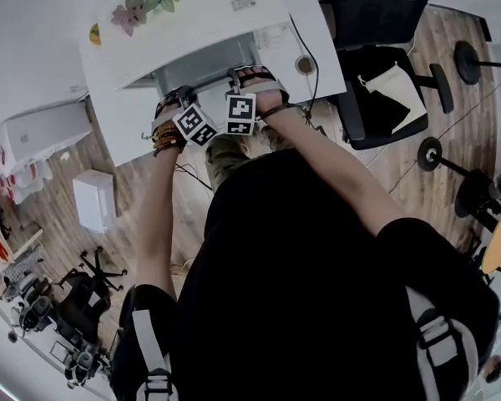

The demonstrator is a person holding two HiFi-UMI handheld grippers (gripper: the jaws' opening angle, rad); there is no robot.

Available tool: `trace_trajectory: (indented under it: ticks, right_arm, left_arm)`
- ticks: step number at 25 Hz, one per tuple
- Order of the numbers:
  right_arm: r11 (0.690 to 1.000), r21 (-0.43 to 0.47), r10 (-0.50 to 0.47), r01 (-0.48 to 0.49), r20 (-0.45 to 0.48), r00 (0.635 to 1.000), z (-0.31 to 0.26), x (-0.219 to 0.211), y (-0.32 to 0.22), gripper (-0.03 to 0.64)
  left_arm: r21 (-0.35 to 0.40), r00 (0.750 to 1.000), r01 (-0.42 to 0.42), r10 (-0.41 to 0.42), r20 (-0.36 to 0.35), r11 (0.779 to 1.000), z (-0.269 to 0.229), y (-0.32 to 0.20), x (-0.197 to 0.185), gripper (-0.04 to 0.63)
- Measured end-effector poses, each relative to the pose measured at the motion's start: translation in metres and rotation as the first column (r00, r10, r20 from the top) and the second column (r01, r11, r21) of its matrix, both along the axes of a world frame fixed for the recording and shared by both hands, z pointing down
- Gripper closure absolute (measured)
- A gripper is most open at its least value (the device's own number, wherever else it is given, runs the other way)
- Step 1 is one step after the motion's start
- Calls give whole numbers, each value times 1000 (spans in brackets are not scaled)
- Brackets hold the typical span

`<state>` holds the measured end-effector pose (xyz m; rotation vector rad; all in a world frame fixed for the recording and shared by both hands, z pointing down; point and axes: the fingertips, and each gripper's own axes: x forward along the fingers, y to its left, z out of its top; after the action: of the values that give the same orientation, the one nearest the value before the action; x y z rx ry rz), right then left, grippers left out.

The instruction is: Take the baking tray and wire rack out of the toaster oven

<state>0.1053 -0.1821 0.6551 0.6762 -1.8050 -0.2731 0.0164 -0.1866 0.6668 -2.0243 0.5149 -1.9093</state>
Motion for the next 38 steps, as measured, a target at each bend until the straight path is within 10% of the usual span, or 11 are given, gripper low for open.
trace_trajectory:
  ticks: [38]
  right_arm:
    - [996, 31, 90, -89, -15, 996, -38, -1, 66, 529]
  left_arm:
    - [68, 980, -189, 192, -48, 980, -43, 69, 1, 536]
